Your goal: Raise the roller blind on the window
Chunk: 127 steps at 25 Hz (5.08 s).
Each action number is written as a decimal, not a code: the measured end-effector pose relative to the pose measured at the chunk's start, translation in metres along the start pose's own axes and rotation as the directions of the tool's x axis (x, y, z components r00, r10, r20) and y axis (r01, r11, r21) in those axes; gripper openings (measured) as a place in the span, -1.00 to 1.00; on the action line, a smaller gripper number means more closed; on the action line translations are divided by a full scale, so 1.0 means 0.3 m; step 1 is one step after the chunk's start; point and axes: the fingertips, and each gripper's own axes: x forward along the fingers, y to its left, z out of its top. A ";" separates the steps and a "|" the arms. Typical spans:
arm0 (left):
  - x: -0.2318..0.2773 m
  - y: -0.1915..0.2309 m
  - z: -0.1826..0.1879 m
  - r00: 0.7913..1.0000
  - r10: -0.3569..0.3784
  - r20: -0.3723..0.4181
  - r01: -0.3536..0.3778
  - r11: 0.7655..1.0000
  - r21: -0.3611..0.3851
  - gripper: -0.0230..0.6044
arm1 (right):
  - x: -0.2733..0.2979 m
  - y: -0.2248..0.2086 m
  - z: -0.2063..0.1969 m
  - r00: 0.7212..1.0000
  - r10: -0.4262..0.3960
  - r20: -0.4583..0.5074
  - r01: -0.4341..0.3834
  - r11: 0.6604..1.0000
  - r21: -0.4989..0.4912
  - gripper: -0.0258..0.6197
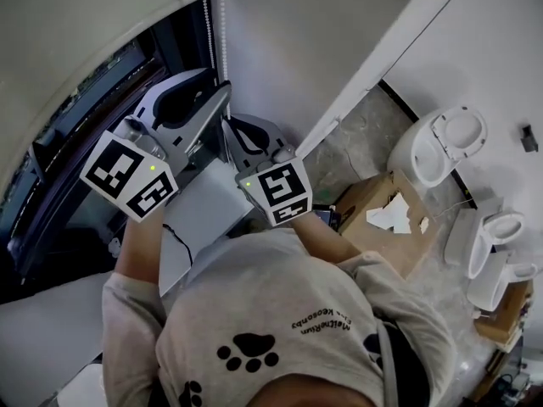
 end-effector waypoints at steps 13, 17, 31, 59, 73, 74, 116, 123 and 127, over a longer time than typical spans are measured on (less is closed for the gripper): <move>0.076 0.019 0.024 0.998 0.059 -0.022 -0.058 0.998 0.015 -0.90 | 0.030 -0.026 -0.031 0.999 0.047 -0.014 -0.048 0.998 -0.036 -0.89; 0.068 0.023 -0.080 0.994 0.088 -0.068 -0.088 0.996 0.004 -0.90 | 0.044 -0.017 -0.136 0.996 0.069 -0.062 -0.071 0.997 -0.020 -0.89; 0.031 0.025 -0.411 0.983 0.137 -0.122 -0.150 0.983 -0.105 -0.90 | 0.062 0.010 -0.465 0.981 0.041 -0.189 -0.047 0.999 -0.025 -0.89; -0.002 -0.006 -0.660 0.983 0.092 -0.156 -0.120 0.977 -0.178 -0.90 | -0.082 0.002 -0.408 0.980 0.006 -0.200 0.003 0.999 0.045 -0.65; -0.015 -0.025 -0.655 0.989 0.073 -0.128 -0.098 0.975 -0.202 -0.90 | -0.081 -0.036 0.239 0.995 0.009 0.099 -0.011 1.000 0.021 -0.66; -0.016 -0.028 -0.655 0.989 0.072 -0.127 -0.097 0.974 -0.203 -0.90 | -0.072 -0.035 0.261 0.994 0.015 0.108 -0.017 1.000 0.019 -0.66; -0.122 -0.067 -1.119 0.938 0.067 -0.341 -0.175 0.939 -0.297 -0.90 | 0.015 -0.002 -0.100 0.999 -0.007 -0.052 0.009 0.999 0.040 -0.89; -0.147 -0.080 -1.173 0.928 0.044 -0.370 -0.173 0.930 -0.324 -0.89 | 0.023 0.001 -0.165 0.997 -0.005 -0.080 0.009 0.999 0.048 -0.89; -0.146 -0.062 -1.124 0.943 0.045 -0.330 -0.158 0.932 -0.327 -0.62 | 0.027 -0.001 -0.164 0.997 -0.002 -0.077 0.006 0.999 0.048 -0.89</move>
